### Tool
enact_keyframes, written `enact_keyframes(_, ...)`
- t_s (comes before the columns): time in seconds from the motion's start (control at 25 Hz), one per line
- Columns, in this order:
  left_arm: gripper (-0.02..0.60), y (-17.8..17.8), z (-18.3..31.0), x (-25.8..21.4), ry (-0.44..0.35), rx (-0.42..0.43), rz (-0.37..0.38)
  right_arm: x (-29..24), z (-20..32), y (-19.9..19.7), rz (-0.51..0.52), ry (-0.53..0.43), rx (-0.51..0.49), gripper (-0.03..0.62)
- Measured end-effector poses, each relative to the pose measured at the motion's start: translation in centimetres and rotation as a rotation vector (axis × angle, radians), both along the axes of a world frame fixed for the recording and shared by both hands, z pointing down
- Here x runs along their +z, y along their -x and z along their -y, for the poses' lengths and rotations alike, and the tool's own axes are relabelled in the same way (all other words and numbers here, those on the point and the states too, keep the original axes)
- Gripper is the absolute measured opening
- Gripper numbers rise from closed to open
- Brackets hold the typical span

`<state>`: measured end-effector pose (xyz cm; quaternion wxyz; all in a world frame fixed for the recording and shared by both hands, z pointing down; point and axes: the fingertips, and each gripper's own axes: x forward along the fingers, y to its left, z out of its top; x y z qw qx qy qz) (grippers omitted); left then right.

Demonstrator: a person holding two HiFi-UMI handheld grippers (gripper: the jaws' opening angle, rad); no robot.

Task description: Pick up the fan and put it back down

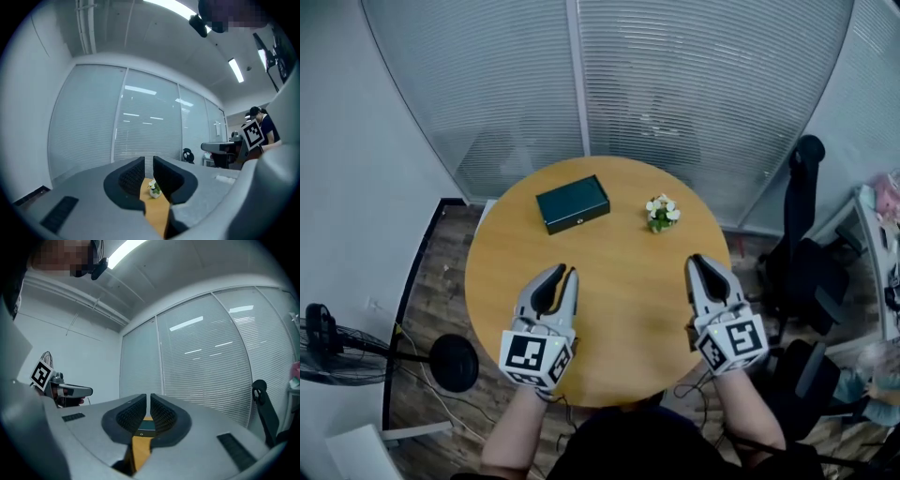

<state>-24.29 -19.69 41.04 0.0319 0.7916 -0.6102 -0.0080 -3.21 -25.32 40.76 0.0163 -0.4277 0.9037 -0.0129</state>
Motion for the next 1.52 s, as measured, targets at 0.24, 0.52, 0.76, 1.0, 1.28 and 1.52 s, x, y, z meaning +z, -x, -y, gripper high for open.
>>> enact_keyframes(0.24,0.028,-4.2,0.2,-3.3,-0.075,0.036,-0.010,-1.3,-0.2,-2.5,-0.002,-0.039,0.004,0.006)
enact_keyframes(0.52,0.026,-6.1,0.2,-4.6,-0.104,0.030,-0.015,-1.9,-0.2,-5.2,-0.007,-0.061,0.009,0.006)
enact_keyframes(0.76,0.026,-6.8,0.0,-4.3,-0.093,0.020,-0.015,-2.4,-0.1,-5.8,-0.005,-0.069,-0.005,0.006)
enact_keyframes(1.0,0.026,-6.7,-0.2,-4.3,-0.089,0.005,-0.016,-2.5,-0.1,-5.7,0.005,-0.072,-0.023,0.006)
enact_keyframes(1.28,0.026,-6.6,-0.3,-3.7,-0.073,-0.006,-0.025,-2.1,0.0,-5.2,0.008,-0.065,-0.044,0.006)
enact_keyframes(1.52,0.026,-6.5,-0.3,-3.7,-0.071,-0.018,-0.029,-2.2,0.0,-5.0,0.018,-0.065,-0.054,0.005)
